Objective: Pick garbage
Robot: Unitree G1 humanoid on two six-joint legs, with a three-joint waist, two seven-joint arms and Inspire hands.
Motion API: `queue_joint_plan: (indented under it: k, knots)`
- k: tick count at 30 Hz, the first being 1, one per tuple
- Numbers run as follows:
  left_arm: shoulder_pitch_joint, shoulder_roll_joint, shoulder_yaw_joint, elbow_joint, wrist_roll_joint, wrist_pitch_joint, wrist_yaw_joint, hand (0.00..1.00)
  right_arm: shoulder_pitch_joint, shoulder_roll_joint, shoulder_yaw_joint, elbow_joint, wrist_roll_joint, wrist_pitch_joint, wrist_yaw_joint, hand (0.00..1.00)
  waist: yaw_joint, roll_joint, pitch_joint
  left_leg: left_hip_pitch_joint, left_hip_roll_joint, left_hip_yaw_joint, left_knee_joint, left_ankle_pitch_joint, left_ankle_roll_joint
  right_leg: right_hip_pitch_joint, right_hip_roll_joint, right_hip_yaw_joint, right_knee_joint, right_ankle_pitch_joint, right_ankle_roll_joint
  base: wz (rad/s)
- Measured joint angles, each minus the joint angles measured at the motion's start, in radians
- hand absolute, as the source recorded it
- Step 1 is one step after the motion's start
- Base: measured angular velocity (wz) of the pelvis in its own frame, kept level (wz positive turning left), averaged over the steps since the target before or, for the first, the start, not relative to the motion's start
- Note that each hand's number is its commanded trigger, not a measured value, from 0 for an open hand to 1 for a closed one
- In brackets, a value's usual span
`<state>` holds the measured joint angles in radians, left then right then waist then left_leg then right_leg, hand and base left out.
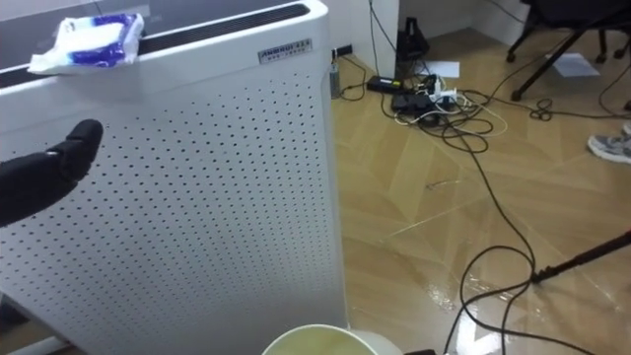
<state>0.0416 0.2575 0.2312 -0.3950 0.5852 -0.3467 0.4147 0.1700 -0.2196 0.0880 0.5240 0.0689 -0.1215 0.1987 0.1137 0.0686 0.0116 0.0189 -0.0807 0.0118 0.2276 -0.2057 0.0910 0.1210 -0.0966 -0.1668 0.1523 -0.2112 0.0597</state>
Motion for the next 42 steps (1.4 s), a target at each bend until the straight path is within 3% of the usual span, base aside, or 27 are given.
queue_joint_plan:
  k: [4,9,12,22,30,31,36,42]
  knots:
    - [0.000,0.000,0.000,0.013,0.000,0.006,0.009,0.00,0.000,-0.007,0.000,-0.003,0.000,0.000,0.000,1.00,-0.001,-0.001,0.0003,0.009,0.000,0.000,-0.010,0.001,-0.001,0.006,0.000,0.001,-0.001,0.000,0.000,0.00]
    - [-0.072,0.031,0.000,0.105,-0.003,0.062,0.009,0.00,0.000,-0.010,0.001,-0.004,-0.001,0.000,0.000,1.00,-0.005,-0.001,0.0006,0.009,0.000,-0.001,-0.010,0.001,-0.001,0.008,0.001,0.000,-0.002,0.000,0.000,0.00]
    - [-0.096,0.034,0.000,0.128,-0.003,0.090,0.009,0.00,0.000,-0.010,0.001,-0.006,-0.001,0.001,0.000,1.00,-0.008,-0.001,0.0006,0.009,0.000,0.003,-0.013,0.001,-0.001,0.007,0.000,0.003,-0.002,0.000,0.000,-0.03]
    - [-0.121,0.038,-0.005,0.173,-0.002,0.135,0.011,0.00,0.000,-0.013,0.001,-0.034,-0.001,0.014,-0.013,1.00,-0.046,-0.001,0.0001,0.009,0.000,0.007,-0.018,0.001,-0.001,0.005,0.000,0.004,-0.002,0.000,0.000,0.00]
    - [-0.132,0.054,-0.061,0.200,-0.001,0.178,0.005,0.00,0.000,-0.013,0.007,-0.047,-0.002,0.015,-0.013,1.00,-0.057,0.001,-0.0004,0.011,0.001,0.009,-0.021,0.001,-0.001,0.000,0.001,0.016,-0.002,0.000,0.000,-0.01]
    - [-0.132,0.058,-0.066,0.202,-0.001,0.181,0.004,0.00,0.000,-0.013,0.008,-0.047,-0.002,0.015,-0.013,1.00,-0.057,0.001,-0.0003,0.011,0.001,0.009,-0.021,0.001,-0.001,0.000,0.001,0.017,-0.002,0.000,0.000,0.00]
    - [-0.133,0.136,-0.090,0.241,0.019,0.193,-0.016,0.00,0.000,-0.012,0.008,-0.042,-0.002,0.015,-0.014,1.00,-0.067,0.006,0.0030,0.019,0.001,0.011,-0.023,0.001,-0.001,0.003,0.001,0.022,-0.003,0.000,0.000,-0.01]
    - [-0.176,0.161,-0.089,0.297,0.037,0.201,-0.027,0.00,-0.002,-0.013,0.008,-0.026,-0.001,0.016,-0.015,1.00,-0.078,0.013,0.0065,0.015,0.001,0.013,-0.023,0.001,-0.001,0.006,0.001,0.021,-0.002,0.000,0.000,0.00]
